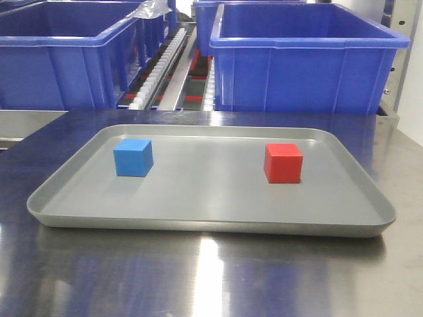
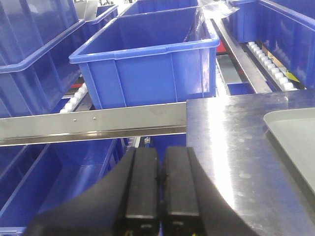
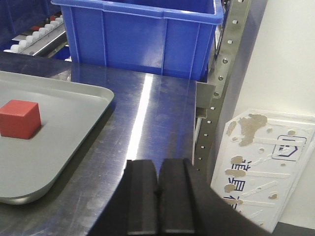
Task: Sort and place red and blue blocks on shelf
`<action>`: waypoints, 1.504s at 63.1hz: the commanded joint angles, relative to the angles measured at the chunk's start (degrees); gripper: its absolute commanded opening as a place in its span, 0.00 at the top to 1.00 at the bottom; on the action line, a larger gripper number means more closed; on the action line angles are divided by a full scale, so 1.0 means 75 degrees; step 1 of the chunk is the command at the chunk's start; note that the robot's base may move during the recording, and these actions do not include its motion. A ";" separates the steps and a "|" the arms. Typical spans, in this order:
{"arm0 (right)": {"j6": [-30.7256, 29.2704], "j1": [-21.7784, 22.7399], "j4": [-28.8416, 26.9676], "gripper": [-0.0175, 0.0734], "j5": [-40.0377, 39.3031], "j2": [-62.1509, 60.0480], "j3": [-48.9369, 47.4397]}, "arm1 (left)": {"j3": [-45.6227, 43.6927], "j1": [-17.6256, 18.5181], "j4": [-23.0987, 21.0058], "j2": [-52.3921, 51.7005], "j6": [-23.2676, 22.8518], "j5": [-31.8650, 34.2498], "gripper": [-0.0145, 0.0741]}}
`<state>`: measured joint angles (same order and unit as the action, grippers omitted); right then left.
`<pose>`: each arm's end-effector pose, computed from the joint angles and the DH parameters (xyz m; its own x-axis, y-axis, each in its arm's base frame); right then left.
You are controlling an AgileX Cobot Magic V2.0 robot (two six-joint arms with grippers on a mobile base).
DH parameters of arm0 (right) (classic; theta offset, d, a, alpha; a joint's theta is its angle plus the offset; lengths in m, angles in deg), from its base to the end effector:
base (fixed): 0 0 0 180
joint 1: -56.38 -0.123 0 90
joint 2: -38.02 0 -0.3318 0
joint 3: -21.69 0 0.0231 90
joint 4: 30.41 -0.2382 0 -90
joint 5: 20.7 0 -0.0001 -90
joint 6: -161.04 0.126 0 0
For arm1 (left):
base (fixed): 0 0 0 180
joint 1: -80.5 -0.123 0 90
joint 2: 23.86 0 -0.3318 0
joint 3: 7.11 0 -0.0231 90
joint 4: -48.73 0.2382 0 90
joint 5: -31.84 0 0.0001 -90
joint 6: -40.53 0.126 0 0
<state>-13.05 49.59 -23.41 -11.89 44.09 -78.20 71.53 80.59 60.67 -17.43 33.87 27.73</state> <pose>0.0318 0.0014 0.1861 -0.0835 -0.0277 -0.9961 -0.1012 0.9947 -0.0191 0.0316 0.0018 0.2055 0.0146 0.0915 -0.9957 -0.0147 0.9957 0.0913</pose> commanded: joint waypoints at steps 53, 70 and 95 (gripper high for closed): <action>-0.0015 -0.0001 0.0020 0.75 -0.0696 -0.0131 -0.0068 | 0.0250 0.0011 -0.0068 -0.0149 0.0009 0.0705 0.70; -0.0015 -0.0001 0.0020 0.75 -0.0696 -0.0131 -0.0068 | 0.0250 0.0011 -0.0068 -0.0149 0.0009 0.0705 0.70; -0.0015 -0.0001 0.0066 0.75 -0.0713 -0.0131 -0.0068 | 0.0250 0.0011 -0.0068 -0.0149 0.0009 0.0705 0.70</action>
<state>-13.05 49.59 -23.41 -11.89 44.09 -78.20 71.53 80.59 60.67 -17.43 33.87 27.73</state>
